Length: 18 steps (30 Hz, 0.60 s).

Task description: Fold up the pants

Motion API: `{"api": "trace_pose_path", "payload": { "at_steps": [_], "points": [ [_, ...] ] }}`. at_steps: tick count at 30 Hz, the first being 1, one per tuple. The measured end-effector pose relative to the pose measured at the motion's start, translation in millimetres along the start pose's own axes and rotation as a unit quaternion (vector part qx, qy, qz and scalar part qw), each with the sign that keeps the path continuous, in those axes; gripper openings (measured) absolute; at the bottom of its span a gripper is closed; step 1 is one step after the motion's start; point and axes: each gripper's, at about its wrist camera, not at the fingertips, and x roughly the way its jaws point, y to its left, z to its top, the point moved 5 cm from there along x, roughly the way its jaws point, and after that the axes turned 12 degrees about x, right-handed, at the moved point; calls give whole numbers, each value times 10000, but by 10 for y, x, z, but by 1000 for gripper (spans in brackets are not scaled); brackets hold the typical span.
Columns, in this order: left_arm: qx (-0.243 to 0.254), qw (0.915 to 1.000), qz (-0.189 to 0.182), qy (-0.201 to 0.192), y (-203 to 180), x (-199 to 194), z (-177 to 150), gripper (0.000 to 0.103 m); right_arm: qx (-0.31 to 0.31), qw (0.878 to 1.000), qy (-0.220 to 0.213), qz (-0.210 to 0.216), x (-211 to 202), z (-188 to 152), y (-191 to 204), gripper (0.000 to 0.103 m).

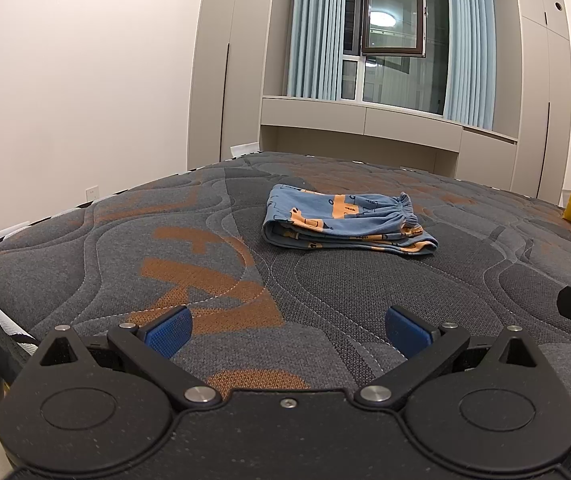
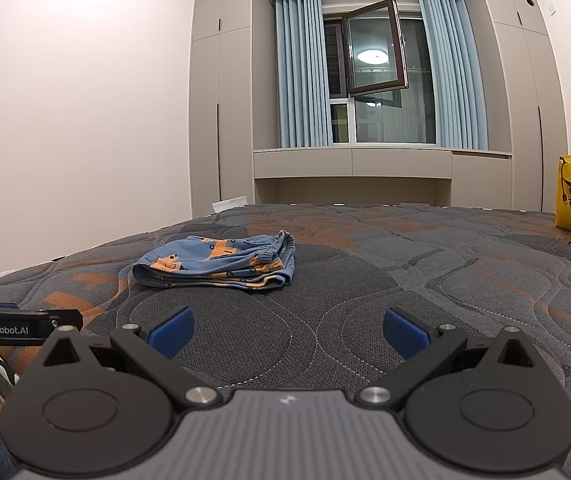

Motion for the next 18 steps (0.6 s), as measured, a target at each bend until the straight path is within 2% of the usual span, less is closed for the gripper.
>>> {"api": "trace_pose_path", "payload": {
  "at_steps": [18],
  "points": [
    [-5, 10000, -5, 9, 0, 3, -6, 102, 22, 10000, 24, 4, -10, -10, -4, 103]
  ]
}}
